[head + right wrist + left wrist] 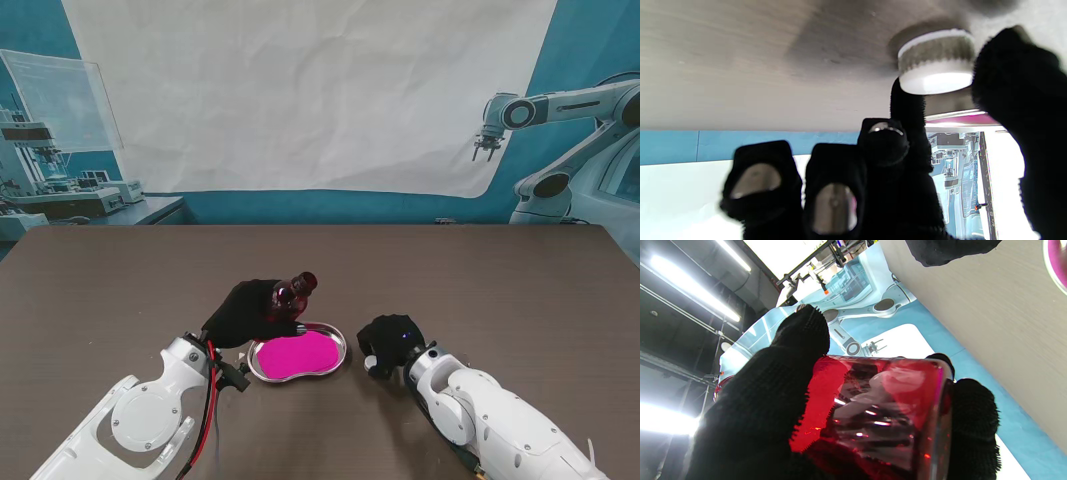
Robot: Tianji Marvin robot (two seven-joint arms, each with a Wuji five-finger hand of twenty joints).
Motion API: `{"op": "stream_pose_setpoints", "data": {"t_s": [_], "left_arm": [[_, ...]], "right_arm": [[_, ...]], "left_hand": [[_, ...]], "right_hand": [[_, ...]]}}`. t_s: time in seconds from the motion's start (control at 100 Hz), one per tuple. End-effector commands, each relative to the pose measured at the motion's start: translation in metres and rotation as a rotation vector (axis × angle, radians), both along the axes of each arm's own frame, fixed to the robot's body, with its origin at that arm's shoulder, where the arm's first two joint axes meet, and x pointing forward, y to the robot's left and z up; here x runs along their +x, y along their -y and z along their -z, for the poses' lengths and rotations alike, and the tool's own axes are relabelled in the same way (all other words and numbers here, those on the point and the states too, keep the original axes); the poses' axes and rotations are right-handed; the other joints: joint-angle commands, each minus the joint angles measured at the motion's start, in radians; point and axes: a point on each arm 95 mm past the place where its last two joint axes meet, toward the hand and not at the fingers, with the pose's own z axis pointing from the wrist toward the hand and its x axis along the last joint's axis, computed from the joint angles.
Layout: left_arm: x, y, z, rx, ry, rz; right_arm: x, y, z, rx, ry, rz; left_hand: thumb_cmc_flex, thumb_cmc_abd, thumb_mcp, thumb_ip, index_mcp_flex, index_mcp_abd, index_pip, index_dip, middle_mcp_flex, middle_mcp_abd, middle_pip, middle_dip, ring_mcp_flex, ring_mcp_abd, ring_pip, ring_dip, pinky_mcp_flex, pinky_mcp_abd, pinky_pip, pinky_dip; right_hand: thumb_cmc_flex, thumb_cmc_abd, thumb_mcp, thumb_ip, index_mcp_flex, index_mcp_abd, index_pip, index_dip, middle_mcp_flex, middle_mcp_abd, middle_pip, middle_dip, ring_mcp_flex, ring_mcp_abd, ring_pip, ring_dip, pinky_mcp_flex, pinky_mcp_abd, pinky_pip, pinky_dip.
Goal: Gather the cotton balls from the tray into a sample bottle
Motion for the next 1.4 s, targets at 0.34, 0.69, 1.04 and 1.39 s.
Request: {"op": "stream_pose_setpoints", "data": {"t_s": [0.34, 0.69, 1.04, 1.39], "left_arm": [[-0.002, 0.0005, 0.0007, 0.002, -0.003, 0.013], [-0.0019, 0.0014, 0.0019, 0.004, -0.008, 0.02], [-0.0016, 0.0015, 0.0025, 0.001, -0.007, 0.019], [-0.0018, 0.0011, 0.0029, 0.0, -0.006, 0.017]], "right_arm": [[-0.0042, -0.0015, 0.0051, -0.011, -0.023, -0.027], [-0.0039, 0.0039, 0.001, -0.007, -0.02, 0.0], [-0.0035, 0.0051, 0.0049, -0.026, -0.025, -0.005], [-0.0038, 0.0048, 0.0057, -0.02, -0.031, -0.01]], "left_hand": [[0.276, 0.466, 0.345, 0.018, 0.16, -0.149, 0.172, 0.02, 0.056, -0.039, 0.008, 0.009, 0.029, 0.017, 0.061, 0.025, -0.005, -0.094, 0.093, 0.039], [0.276, 0.466, 0.346, 0.018, 0.159, -0.145, 0.17, 0.019, 0.057, -0.038, 0.008, 0.009, 0.029, 0.02, 0.061, 0.025, -0.006, -0.093, 0.093, 0.039], [0.276, 0.465, 0.346, 0.018, 0.16, -0.146, 0.17, 0.02, 0.057, -0.036, 0.008, 0.009, 0.028, 0.019, 0.061, 0.025, -0.006, -0.092, 0.093, 0.039], [0.276, 0.466, 0.346, 0.018, 0.16, -0.148, 0.171, 0.02, 0.056, -0.038, 0.009, 0.009, 0.029, 0.018, 0.061, 0.025, -0.006, -0.092, 0.093, 0.039]], "right_hand": [[-0.017, -0.034, 0.057, 0.003, 0.046, 0.032, -0.004, -0.003, 0.059, -0.029, -0.015, 0.007, 0.023, -0.028, 0.076, 0.03, 0.034, 0.025, 0.071, -0.009], [-0.095, -0.12, 0.064, -0.014, -0.049, 0.069, -0.037, -0.007, -0.015, -0.03, -0.006, 0.005, 0.024, -0.041, 0.044, 0.013, 0.026, 0.028, 0.043, -0.017], [0.011, -0.175, 0.072, -0.013, -0.015, 0.057, 0.01, 0.005, 0.017, -0.042, 0.008, -0.009, 0.025, -0.057, 0.07, 0.023, 0.033, 0.016, 0.06, -0.005], [0.053, -0.092, 0.073, 0.007, 0.081, 0.023, 0.022, -0.004, 0.113, -0.033, -0.005, -0.013, 0.023, -0.029, 0.11, 0.044, 0.04, 0.019, 0.098, 0.007]]}}
